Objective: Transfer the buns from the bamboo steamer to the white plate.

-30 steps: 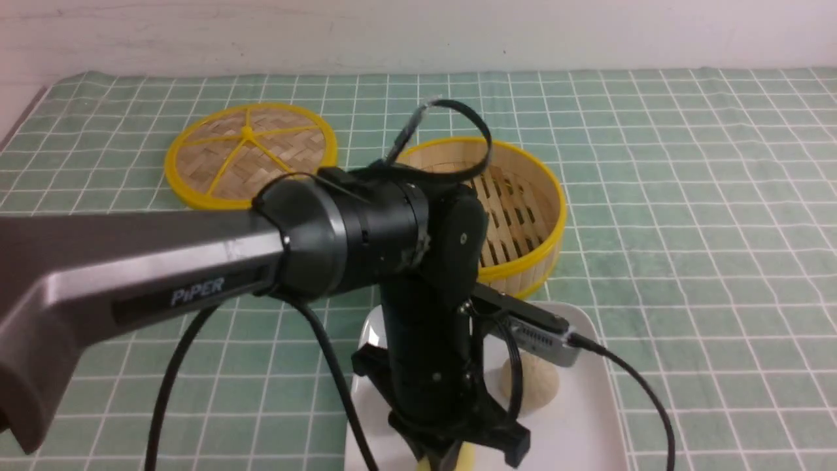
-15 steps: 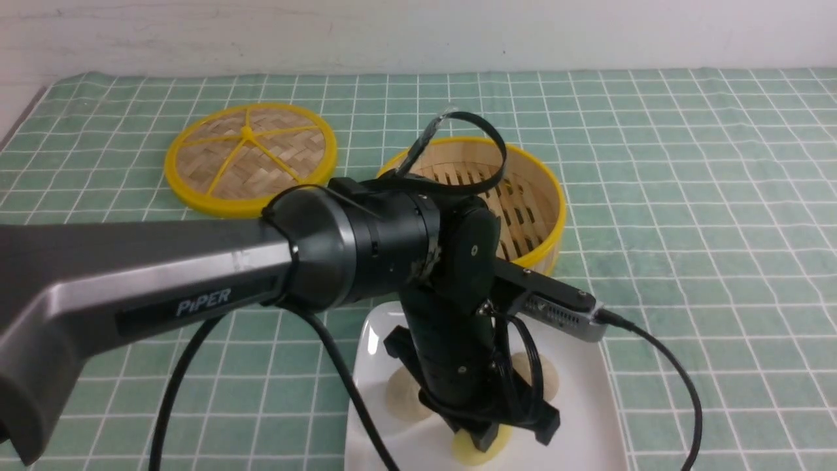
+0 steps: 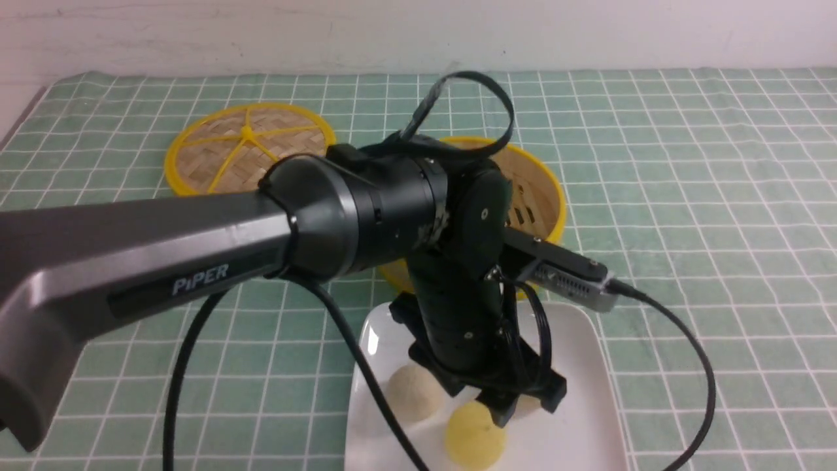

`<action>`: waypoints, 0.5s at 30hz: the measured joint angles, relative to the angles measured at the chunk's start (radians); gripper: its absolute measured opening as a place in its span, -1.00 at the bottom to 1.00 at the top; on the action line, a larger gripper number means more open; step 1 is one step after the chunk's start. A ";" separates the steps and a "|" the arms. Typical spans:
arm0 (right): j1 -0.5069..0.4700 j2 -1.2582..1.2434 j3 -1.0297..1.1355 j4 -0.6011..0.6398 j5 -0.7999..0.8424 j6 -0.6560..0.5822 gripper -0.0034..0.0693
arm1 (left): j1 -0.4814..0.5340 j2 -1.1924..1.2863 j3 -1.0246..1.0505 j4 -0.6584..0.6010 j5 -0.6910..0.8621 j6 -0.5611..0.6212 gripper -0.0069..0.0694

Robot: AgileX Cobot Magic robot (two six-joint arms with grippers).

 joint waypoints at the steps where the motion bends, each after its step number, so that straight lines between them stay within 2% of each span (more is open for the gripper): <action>1: 0.000 -0.019 -0.024 0.000 0.009 -0.002 -0.42 | 0.000 0.000 -0.019 0.009 0.010 0.000 0.30; 5: 0.000 -0.119 -0.077 0.023 0.020 -0.002 -0.49 | 0.000 0.000 -0.067 0.038 0.036 0.000 0.30; 6: 0.000 -0.188 -0.088 0.049 0.030 0.009 -0.59 | 0.000 0.000 -0.089 0.056 0.046 0.000 0.30; 8: 0.000 -0.229 -0.089 0.066 0.032 0.017 -0.69 | 0.000 0.000 -0.100 0.071 0.048 0.000 0.28; 10: 0.001 -0.329 -0.081 0.096 0.040 0.047 -0.89 | 0.000 0.000 -0.114 0.084 0.050 0.000 0.23; 12: 0.002 -0.397 -0.055 0.107 0.024 0.068 -0.94 | 0.000 0.000 -0.117 0.088 0.051 0.000 0.19; 15: 0.002 -0.520 0.070 0.108 -0.184 0.088 -0.95 | 0.000 0.000 -0.117 0.087 0.071 0.000 0.01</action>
